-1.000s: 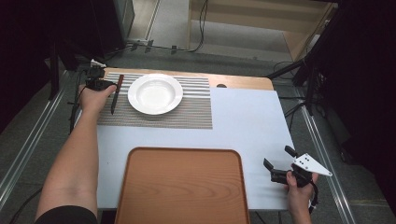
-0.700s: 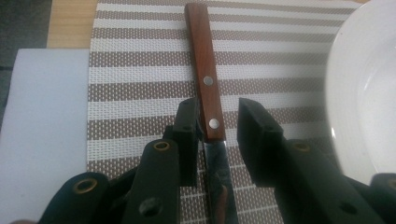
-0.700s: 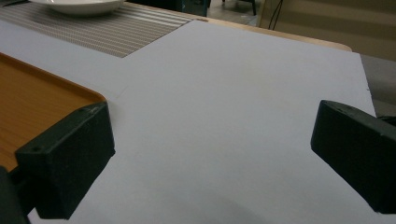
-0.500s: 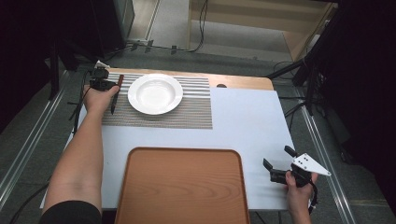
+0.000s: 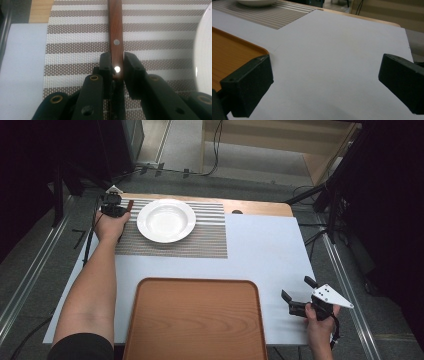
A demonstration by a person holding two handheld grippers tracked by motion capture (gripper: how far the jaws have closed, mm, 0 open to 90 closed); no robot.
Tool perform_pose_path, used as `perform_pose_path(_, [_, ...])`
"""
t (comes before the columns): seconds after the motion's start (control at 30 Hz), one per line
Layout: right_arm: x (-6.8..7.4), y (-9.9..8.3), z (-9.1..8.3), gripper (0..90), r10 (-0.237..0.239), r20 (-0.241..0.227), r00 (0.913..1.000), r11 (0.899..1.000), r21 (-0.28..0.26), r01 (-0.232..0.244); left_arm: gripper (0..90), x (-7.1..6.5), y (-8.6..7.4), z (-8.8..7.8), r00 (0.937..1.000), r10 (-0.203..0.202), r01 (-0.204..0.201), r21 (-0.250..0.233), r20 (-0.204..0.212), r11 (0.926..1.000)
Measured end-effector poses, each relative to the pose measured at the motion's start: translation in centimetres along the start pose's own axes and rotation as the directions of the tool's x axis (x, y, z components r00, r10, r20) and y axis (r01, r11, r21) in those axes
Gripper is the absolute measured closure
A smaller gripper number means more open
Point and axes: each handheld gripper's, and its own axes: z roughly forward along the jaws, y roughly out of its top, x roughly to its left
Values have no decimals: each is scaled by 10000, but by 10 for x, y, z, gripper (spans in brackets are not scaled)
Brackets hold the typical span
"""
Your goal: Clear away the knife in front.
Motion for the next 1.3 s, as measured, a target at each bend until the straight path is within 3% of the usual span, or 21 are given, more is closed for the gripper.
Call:
perform_pose_path(0.1, [0, 0, 0, 0, -1, -28, 10000, 10000, -16, 1, 764, 1, -1, -2, 9994, 76, -77, 44, 348, 10000])
perform_pose_path(0.23, [0, 0, 0, 0, -2, -23, 10000, 10000, -1, 2, 765, -1, -1, -10, 9978, 449, -446, -73, 494, 9990])
perform_pose_path(0.53, [-1, 0, -1, 0, 56, -80, 10000, 10000, -70, -57, 765, -4, -2, -35, 9907, 725, -685, -385, 1152, 9969])
perform_pose_path(0.77, [-1, 0, -1, 0, 92, -89, 9999, 9999, -77, -93, 765, -10, -8, -52, 9858, 917, -843, -580, 1406, 9948])
perform_pose_path(0.93, [0, 0, -1, 0, 78, -86, 9999, 10000, -55, -79, 765, -17, -13, -65, 9790, 1203, -1073, -854, 1648, 9905])
perform_pose_path(1.07, [0, 0, -1, 0, 97, -88, 9999, 9999, -57, -98, 765, -23, -19, -74, 9723, 1621, -1496, -847, 1686, 9851])
perform_pose_path(1.3, [0, 0, -1, 0, 9, -110, 9999, 10000, -56, -10, 764, -27, -31, -85, 9631, 1935, -1784, -949, 1869, 9794])
